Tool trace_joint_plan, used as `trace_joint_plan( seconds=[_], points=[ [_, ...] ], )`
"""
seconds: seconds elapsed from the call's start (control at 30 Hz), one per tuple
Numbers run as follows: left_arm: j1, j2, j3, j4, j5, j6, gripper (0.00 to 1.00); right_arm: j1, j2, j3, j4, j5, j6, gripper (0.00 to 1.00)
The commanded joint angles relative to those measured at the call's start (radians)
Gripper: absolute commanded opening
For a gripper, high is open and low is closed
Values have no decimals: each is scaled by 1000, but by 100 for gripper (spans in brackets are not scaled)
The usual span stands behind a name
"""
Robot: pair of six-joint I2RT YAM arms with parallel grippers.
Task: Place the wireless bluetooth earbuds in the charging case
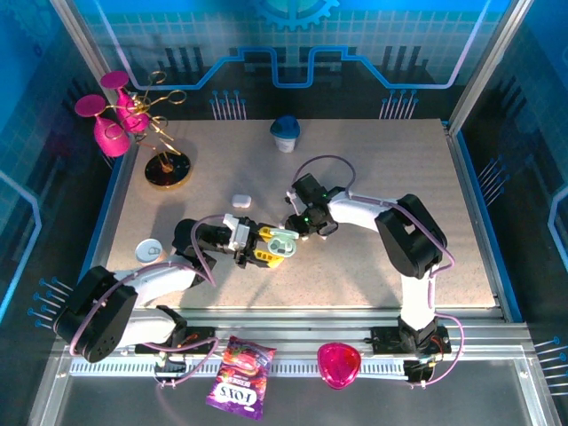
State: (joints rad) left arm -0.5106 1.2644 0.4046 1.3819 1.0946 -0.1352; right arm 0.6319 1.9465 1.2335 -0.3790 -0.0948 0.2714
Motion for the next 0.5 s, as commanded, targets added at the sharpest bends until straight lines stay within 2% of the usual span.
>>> trace_joint_plan(
  seconds=[0.0,0.27,0.47],
  points=[
    [-3,15,38,19,45,-22,23,-8,-42,-67,-41,-45,25,41],
    [-2,24,66,19,84,-38,23,-5,-164,-174,1,-110,78,43],
    [-2,35,68,19,91,-43,23,-7,-200,-170,-1,-70,58,47]
  ],
)
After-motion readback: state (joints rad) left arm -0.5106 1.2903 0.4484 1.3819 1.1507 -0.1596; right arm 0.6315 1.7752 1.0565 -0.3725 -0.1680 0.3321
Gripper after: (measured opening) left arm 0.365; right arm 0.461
